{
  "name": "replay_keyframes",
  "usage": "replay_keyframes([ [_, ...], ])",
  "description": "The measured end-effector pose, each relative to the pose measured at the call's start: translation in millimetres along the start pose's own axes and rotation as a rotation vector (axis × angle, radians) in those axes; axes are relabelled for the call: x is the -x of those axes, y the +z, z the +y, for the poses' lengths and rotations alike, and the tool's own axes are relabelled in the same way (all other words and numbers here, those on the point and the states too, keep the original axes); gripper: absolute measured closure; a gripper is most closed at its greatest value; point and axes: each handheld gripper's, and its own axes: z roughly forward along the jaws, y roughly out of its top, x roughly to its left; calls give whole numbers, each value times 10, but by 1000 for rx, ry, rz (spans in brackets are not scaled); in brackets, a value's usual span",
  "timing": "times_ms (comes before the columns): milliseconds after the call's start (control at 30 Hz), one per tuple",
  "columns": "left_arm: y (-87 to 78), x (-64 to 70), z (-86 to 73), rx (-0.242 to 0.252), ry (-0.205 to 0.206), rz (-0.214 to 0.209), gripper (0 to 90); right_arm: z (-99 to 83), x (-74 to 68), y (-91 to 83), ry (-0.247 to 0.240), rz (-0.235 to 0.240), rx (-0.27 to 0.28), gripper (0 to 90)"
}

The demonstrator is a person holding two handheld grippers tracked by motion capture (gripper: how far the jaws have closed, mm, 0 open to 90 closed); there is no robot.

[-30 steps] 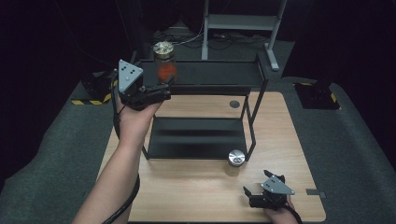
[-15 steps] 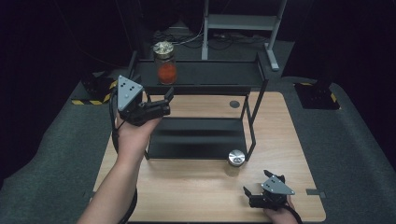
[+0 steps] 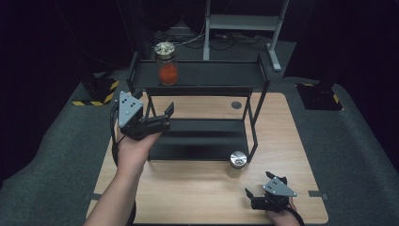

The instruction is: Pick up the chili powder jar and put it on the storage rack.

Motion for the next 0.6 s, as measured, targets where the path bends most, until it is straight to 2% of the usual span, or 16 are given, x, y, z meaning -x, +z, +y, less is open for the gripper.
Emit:
replay_keyframes([
  [133, -32, 9, -75, -9, -24, -15, 4, 2, -2, 0, 0, 0, -1, 0],
  [600, -134, 66, -407, -51, -30, -40, 4, 4, -6, 1, -4, -1, -3, 0],
])
